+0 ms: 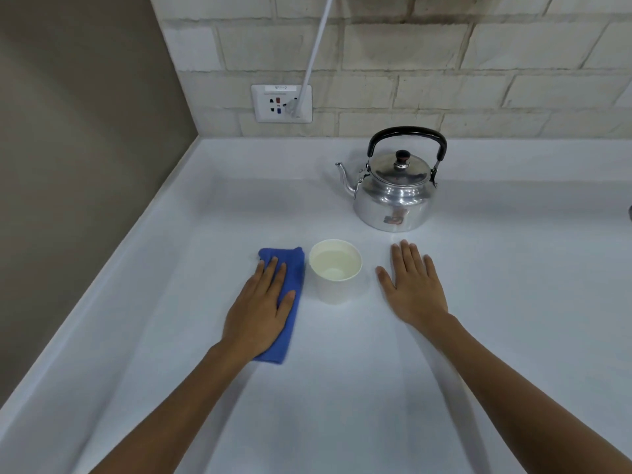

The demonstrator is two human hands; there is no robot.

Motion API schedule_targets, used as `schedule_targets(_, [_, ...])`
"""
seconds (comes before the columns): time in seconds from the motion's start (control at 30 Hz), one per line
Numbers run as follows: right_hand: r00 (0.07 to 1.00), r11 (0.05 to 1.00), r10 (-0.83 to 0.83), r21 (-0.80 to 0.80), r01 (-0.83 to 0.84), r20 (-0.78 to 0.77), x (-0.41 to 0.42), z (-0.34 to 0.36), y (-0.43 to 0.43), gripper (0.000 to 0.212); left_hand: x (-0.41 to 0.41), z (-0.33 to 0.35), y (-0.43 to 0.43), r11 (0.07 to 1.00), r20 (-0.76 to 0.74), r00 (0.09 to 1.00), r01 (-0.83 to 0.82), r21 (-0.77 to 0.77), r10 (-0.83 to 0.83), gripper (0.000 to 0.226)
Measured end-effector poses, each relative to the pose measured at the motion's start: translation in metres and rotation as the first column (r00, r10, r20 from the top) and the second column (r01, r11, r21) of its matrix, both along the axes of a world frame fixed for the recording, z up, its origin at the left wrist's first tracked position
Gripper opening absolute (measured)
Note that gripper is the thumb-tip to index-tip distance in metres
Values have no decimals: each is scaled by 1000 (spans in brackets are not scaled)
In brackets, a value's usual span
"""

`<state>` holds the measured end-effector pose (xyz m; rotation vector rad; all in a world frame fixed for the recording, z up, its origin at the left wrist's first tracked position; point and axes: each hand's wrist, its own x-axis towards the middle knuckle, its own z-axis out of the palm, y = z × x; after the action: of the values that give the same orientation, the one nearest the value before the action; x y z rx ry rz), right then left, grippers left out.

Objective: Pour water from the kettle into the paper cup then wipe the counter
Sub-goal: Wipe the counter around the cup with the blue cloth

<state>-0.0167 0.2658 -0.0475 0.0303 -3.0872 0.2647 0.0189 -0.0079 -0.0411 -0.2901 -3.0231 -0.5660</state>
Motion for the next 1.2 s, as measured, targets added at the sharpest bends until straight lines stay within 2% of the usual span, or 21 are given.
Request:
schedule_targets(0.17, [1000, 1000, -14, -5, 14, -2, 2, 1, -3, 65, 1, 3, -31, 993, 25, 993, -113, 19, 112, 59])
schedule_targets(0.33, [1000, 1000, -16, 4, 16, -7, 2, 1, -4, 65, -23, 11, -3, 976, 25, 976, -216, -37, 217, 56])
schedule_targets(0.6, [1000, 1000, 4, 12, -4, -15, 2, 1, 0, 65, 63, 1, 4, 1000, -58, 998, -10, -14, 9, 53])
schedule_targets(0.77, [1000, 1000, 2, 1, -2, -5, 3, 3, -2, 64, 78, 8, -25, 995, -9, 996, -91, 50, 92, 57])
schedule_targets(0.9, [1000, 1000, -1, 16, 1, 4, 4, 4, -3, 64, 66, 13, 4, 986, -32, 986, -165, -9, 165, 54])
schedule_targets(1.07, [1000, 1000, 8, 17, -8, -10, 4, 3, -2, 64, 93, 14, 31, 996, -88, 994, -66, -67, 60, 54])
schedule_targets(1.2, [1000, 1000, 11, 1, -11, -7, 3, 3, 0, 65, 122, 9, 17, 999, -76, 996, -46, 18, 47, 55])
